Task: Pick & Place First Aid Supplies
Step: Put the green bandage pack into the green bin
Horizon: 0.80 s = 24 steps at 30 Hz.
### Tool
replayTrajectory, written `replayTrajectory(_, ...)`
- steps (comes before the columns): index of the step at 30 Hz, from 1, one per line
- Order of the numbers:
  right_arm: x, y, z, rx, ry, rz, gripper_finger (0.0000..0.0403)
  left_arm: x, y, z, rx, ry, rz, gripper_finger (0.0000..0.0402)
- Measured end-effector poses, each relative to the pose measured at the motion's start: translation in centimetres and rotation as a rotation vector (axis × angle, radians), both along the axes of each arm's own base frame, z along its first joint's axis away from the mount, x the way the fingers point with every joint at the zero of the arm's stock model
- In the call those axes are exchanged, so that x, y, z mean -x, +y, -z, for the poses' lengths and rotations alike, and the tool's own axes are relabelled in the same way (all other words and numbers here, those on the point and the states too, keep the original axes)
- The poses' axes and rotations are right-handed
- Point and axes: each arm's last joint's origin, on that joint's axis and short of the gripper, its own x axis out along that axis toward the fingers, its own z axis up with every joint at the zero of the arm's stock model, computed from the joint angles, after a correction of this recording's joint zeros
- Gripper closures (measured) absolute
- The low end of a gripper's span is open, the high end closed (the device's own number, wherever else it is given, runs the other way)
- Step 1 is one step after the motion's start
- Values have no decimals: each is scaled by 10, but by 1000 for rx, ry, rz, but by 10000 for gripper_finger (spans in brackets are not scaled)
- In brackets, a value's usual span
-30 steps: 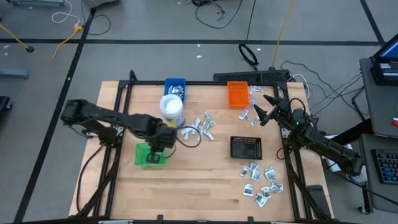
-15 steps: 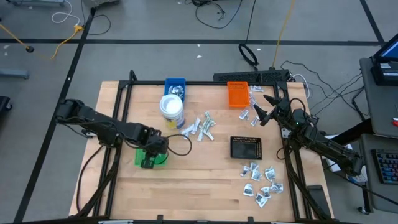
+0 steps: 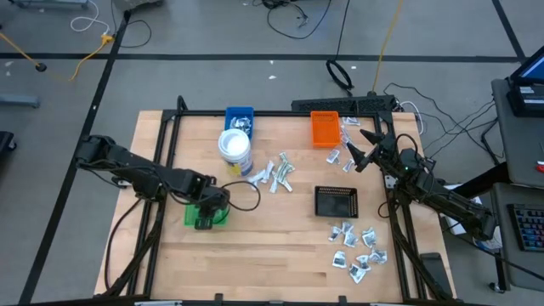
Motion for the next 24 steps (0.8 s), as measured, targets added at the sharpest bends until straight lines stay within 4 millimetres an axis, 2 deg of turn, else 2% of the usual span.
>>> replayTrajectory(5,0,0,0,0,0,0,9,-4,1,-13,-47,-9,-92,186)
replayTrajectory(9,0,0,0,0,0,0,9,-12,1,-30,-74,10,-237,157)
replayTrajectory(15,0,0,0,0,0,0,9,-33,-1,-46,-49,54,-523,145)
replayTrajectory(24,0,0,0,0,0,0,9,-87,-2,-49,23,66,-852,144)
